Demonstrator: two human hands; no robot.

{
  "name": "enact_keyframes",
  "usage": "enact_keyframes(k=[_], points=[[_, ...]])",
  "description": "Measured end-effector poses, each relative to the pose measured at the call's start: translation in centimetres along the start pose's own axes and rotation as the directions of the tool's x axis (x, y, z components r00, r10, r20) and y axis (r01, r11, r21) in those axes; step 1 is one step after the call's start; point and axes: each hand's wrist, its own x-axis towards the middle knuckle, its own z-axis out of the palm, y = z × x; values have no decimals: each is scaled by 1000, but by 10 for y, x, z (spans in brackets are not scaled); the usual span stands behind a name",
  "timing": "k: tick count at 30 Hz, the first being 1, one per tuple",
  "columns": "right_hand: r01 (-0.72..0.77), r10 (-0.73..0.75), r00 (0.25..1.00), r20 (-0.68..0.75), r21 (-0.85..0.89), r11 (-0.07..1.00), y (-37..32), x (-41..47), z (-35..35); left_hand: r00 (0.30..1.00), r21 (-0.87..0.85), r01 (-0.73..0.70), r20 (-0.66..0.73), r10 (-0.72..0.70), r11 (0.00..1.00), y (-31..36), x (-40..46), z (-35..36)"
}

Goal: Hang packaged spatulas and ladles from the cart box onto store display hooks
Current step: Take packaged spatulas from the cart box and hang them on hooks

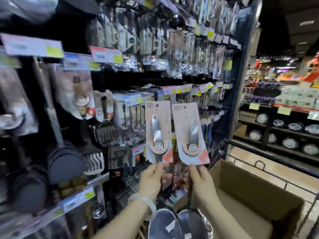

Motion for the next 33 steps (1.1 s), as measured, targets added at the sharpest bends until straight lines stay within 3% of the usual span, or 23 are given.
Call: enact_keyframes(k=[7,14,20,25,33], points=[[28,-28,967,253,3,1000,-21,-57,110,954,55,-92,-282,104,994,35,-51,-122],[-8,-8,863,505,31,999,-30,-134,225,878,91,-126,-453,153,988,62,-111,-241],[-29,-1,795,607,40,999,-41,-206,323,796,147,-130,-574,192,980,81,-157,-339],[-137,59,729,681,60,989,-48,-256,382,761,150,-141,-616,204,979,89,-185,-404],[-94,-23,743,669,138,986,-74,-275,444,746,180,-145,-626,227,973,93,-207,-462]])
